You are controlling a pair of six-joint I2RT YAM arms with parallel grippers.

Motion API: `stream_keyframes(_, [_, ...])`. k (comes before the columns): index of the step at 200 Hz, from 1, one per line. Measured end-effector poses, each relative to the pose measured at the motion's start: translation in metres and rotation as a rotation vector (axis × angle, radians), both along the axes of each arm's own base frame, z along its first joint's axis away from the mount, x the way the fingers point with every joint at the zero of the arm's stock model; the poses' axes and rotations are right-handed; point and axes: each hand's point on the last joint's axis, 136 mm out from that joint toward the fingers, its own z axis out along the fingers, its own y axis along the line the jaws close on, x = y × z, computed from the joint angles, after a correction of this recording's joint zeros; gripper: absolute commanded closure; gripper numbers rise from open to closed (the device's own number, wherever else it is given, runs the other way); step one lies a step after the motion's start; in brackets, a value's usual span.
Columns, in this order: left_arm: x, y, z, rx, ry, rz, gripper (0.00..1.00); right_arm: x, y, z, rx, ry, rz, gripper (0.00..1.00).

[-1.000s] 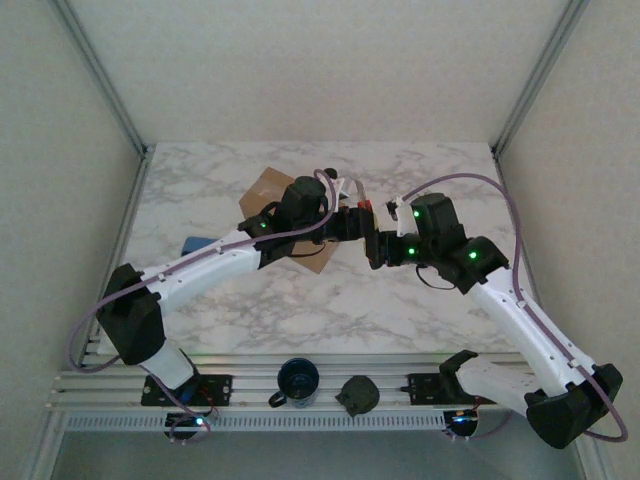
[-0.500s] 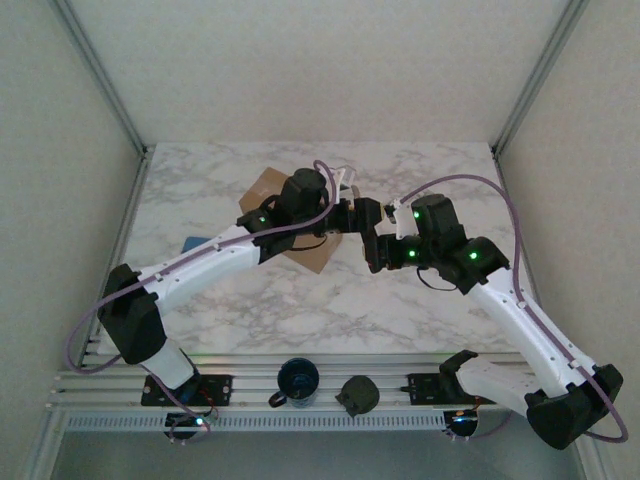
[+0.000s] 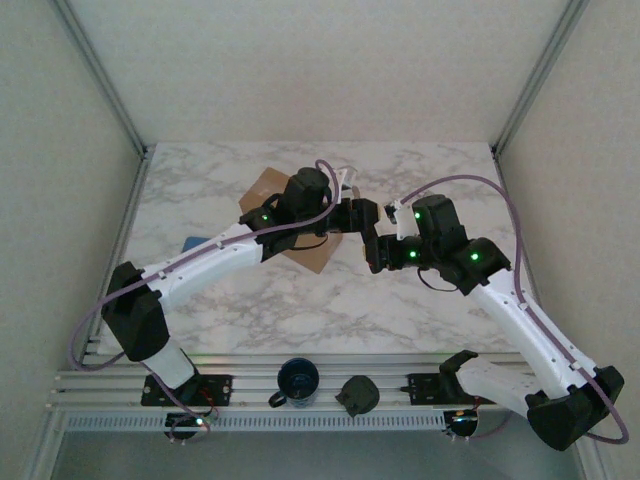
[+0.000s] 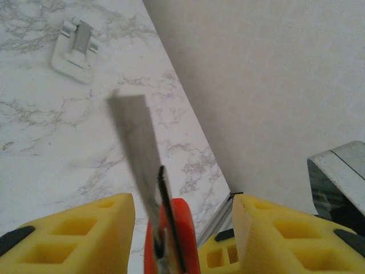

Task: Unpack the express box

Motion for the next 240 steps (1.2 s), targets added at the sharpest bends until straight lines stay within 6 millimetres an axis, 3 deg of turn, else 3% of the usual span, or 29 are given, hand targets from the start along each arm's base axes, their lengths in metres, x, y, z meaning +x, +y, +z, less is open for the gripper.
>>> stream_keyframes(70, [0.0032, 0.0041, -0.0055, 0.027, 0.003, 0.027, 0.53, -0.0012, -0.0007, -0.0013, -0.005, 0.004, 0.003, 0.76])
stream_keyframes(147, [0.0044, 0.0058, -0.0053, 0.034, -0.005, 0.035, 0.61, -0.0035, -0.0022, -0.0055, -0.017, 0.018, 0.004, 0.76])
stream_keyframes(240, [0.0038, 0.0052, -0.0035, 0.027, -0.005, 0.035, 0.91, -0.0039, -0.0025, -0.0084, -0.02, 0.024, 0.004, 0.73])
